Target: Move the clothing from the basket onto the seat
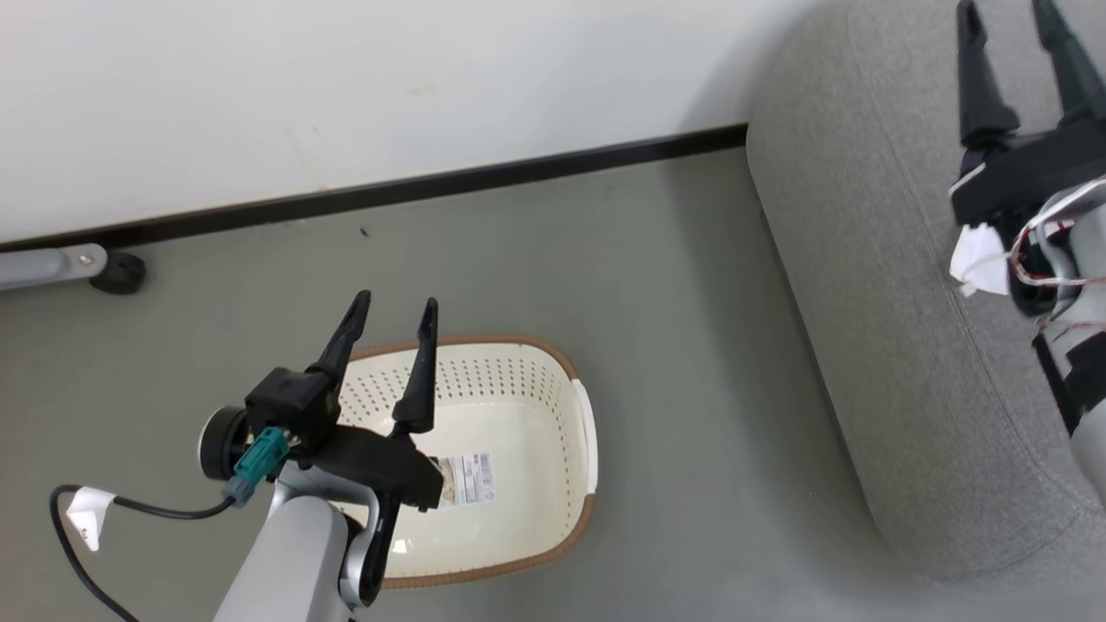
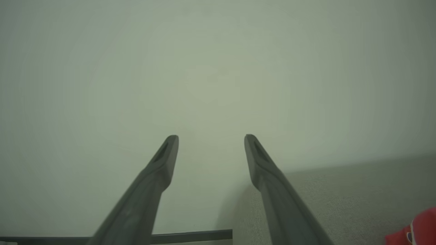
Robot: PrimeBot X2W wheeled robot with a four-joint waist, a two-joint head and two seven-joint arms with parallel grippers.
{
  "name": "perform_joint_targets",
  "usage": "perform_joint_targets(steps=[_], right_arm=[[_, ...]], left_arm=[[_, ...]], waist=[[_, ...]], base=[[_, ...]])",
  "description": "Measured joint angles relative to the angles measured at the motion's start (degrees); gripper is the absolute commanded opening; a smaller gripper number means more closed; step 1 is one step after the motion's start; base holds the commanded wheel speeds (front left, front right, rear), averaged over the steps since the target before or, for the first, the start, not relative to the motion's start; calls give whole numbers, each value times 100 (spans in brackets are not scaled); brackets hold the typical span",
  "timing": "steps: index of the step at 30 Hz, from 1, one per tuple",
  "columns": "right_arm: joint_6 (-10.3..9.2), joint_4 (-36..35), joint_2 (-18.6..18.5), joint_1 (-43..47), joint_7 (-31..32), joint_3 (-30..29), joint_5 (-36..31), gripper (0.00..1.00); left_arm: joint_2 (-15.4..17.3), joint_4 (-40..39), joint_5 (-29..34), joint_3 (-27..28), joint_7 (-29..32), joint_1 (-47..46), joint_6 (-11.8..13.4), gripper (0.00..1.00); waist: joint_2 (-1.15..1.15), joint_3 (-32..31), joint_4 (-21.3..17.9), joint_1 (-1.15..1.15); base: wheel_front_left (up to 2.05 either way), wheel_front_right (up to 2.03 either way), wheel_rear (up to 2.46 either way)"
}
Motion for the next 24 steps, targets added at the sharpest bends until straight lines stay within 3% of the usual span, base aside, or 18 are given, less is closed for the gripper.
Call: perform_joint_targets(steps=[24], right_arm=[[-19,-1770,361,3078,2,230,112,100]], left_arm=[[174,56,64,1025,0,1123,772,100]], waist=[[-1,-1152,360,0]], base=[[0,0,0]])
